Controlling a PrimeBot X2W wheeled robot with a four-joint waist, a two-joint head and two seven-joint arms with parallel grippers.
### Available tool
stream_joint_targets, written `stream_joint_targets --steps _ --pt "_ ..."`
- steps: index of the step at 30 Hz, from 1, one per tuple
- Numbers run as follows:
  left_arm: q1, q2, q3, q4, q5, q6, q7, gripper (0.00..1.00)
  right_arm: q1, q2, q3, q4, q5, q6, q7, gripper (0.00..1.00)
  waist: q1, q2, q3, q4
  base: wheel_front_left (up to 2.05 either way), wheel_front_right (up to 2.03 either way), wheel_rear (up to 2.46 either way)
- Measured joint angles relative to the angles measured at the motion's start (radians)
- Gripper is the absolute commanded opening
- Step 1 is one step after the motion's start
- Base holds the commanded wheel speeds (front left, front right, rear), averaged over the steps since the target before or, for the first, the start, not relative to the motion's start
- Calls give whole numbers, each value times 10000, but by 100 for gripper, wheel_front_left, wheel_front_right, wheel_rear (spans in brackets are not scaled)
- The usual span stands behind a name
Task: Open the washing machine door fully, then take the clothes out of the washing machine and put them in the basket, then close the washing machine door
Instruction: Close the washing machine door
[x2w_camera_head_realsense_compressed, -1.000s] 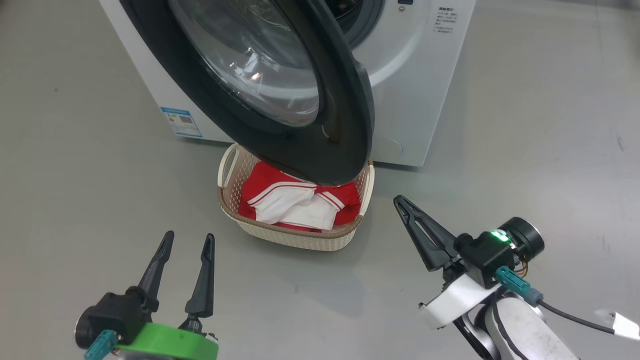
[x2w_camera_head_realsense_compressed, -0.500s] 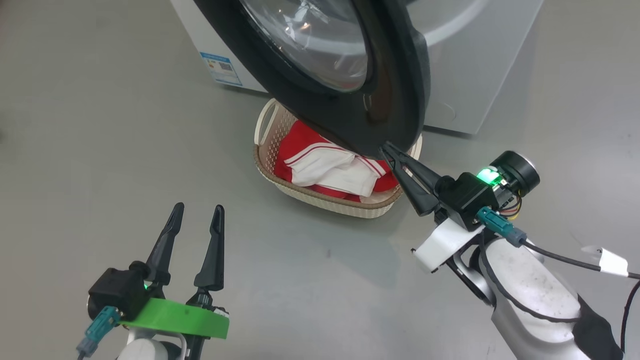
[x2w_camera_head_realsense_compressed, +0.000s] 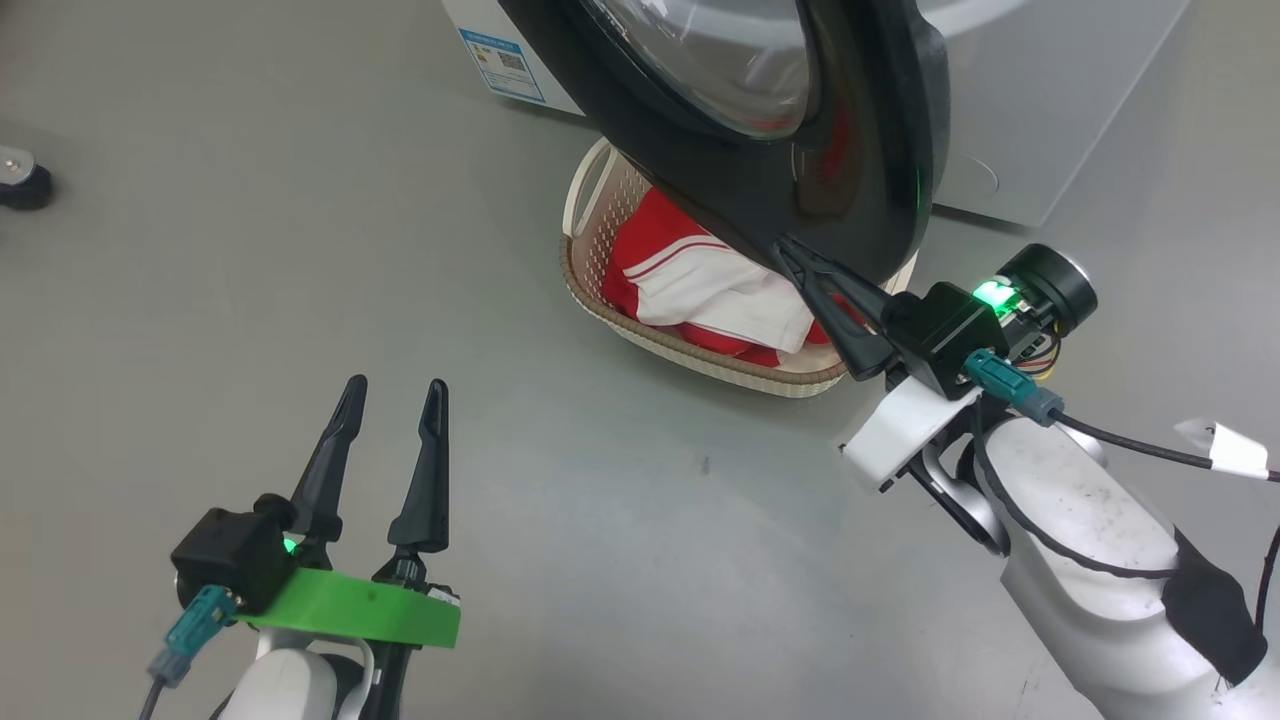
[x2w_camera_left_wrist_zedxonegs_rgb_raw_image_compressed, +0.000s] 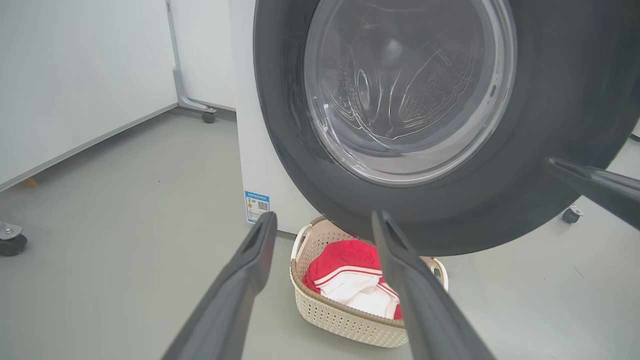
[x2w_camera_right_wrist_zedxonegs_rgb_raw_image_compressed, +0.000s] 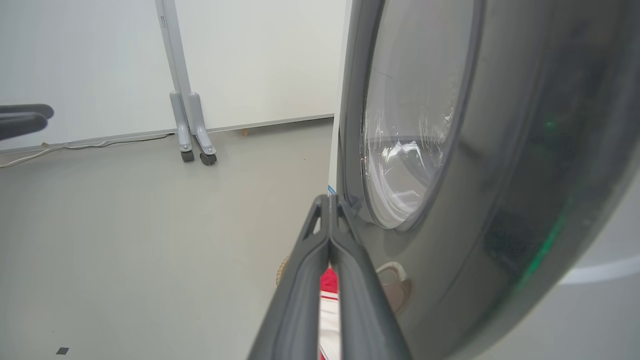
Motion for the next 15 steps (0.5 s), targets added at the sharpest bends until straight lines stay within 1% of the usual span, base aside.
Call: stream_joint_targets --steps 7,11,15 --pt "-147 -19 -19 25 0 0 0 100 -198 -209 -199 443 242 0 -140 0 0 0 128 62 0 0 0" --pt "-158 -21 -75 21 0 -2 0 100 -449 -249 -385 529 288 0 -157 0 0 0 235 44 0 0 0" --pt "-274 -33 -228 10 0 0 0 100 -670 -439 -368 637 314 6 -169 0 0 0 383 41 0 0 0"
